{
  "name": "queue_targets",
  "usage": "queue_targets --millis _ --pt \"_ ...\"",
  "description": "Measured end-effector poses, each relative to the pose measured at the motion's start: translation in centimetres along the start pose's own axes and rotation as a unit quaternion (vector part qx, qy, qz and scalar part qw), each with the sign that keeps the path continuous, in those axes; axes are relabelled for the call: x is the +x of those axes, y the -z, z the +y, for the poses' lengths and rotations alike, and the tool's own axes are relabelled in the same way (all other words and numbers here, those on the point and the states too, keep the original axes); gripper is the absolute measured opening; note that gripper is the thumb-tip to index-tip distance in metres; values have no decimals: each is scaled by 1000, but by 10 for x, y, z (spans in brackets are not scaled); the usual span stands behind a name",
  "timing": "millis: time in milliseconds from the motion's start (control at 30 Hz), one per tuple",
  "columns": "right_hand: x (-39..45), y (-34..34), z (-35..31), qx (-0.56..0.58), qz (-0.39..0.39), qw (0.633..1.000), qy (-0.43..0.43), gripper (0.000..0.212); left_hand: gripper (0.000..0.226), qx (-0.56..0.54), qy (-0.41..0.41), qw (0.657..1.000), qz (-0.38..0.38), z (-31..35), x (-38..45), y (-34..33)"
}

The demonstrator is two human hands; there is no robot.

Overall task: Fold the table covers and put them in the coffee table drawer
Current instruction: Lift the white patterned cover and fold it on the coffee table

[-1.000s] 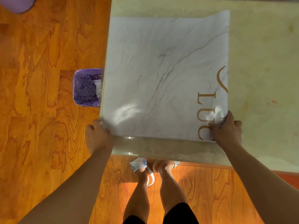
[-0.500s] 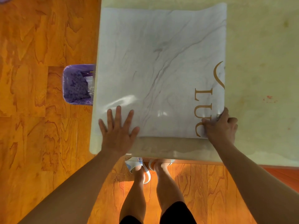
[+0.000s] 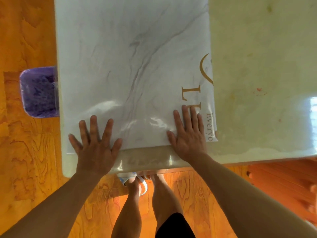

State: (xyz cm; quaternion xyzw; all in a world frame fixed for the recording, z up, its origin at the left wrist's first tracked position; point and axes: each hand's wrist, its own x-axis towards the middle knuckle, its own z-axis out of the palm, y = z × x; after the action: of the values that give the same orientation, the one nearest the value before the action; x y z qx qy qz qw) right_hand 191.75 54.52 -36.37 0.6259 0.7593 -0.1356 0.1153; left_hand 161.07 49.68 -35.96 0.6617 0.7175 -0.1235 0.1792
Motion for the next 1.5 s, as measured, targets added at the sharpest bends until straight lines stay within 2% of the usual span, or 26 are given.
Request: queue_targets --millis 133,267,333,400,567,633,733,833,867,967,1100,1233,1300,1367,1433,1500 --pt "-2 -4 -2 -6 -2 1000 -4 75 74 9 -9 1000 20 11 -5 16" --pt "0 -6 -1 -10 5 1000 -5 74 69 -30 -161 981 107 72 16 30" --pt "-2 -8 -1 -11 15 1000 -5 75 66 -25 -233 968 93 103 33 23" --pt "-1 -11 1 -12 26 1000 -2 75 66 14 -257 964 58 116 48 11" --pt "-1 -5 0 5 19 1000 5 73 70 43 -255 965 51 115 52 0" --pt "3 12 4 30 31 999 9 64 70 43 -256 964 62 116 51 0" --pt "53 45 33 34 167 985 39 45 70 48 -256 962 77 119 54 0" --pt "140 68 72 20 284 957 61 40 72 53 -258 962 77 118 53 -1" --pt "167 72 85 -1 287 954 85 41 71 55 -258 961 78 119 53 -2" --pt "209 68 112 -53 221 964 138 50 68 54 -260 961 78 121 56 -1" --pt "211 65 113 -37 179 975 129 55 66 55 -255 964 53 124 53 6" --pt "212 66 114 -16 189 972 135 55 60 59 -227 971 36 146 53 25" --pt "213 66 115 -11 198 971 134 55 48 46 -301 951 52 174 68 40" --pt "212 65 113 -7 199 970 136 54 40 29 -430 899 82 207 99 55" --pt "214 61 114 9 210 967 141 52 44 43 -528 844 89 230 142 65" --pt "221 59 120 30 241 957 157 46 55 103 -577 807 76 236 182 68"
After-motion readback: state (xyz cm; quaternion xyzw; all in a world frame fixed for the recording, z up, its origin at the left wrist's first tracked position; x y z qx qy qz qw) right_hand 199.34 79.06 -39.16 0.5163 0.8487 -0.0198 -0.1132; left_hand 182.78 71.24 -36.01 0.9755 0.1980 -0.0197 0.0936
